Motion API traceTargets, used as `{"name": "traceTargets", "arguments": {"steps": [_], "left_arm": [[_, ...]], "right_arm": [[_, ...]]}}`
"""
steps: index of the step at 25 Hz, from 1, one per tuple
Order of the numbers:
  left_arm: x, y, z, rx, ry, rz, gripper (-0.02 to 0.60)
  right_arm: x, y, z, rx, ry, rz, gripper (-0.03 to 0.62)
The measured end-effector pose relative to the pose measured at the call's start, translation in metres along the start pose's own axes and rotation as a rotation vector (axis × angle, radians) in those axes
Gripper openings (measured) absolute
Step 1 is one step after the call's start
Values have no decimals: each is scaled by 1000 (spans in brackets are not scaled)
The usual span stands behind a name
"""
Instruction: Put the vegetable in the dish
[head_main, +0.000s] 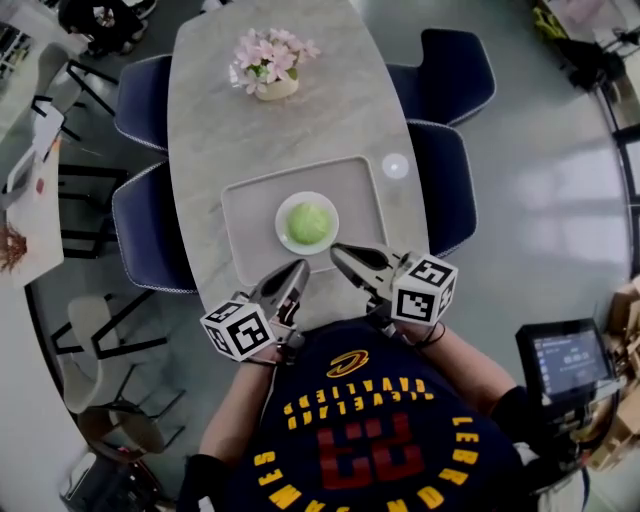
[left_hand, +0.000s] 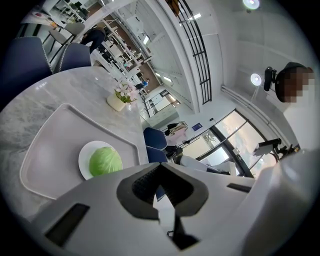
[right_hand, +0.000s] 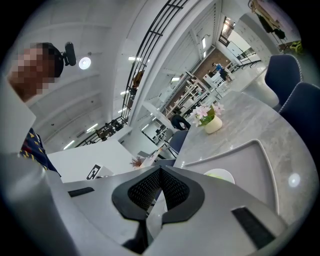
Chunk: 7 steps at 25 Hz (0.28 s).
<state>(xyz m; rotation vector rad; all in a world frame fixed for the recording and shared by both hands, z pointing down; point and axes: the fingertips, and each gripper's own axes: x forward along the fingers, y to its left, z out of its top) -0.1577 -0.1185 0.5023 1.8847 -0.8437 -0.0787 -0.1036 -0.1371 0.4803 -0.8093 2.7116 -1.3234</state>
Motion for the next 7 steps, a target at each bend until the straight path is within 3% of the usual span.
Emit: {"name": "traceTargets", "arguments": {"steps": [7], "left_arm": [[1, 2, 1, 5, -1, 3, 2]], "right_arm": [[1, 0, 0, -8, 4, 2, 5]]}}
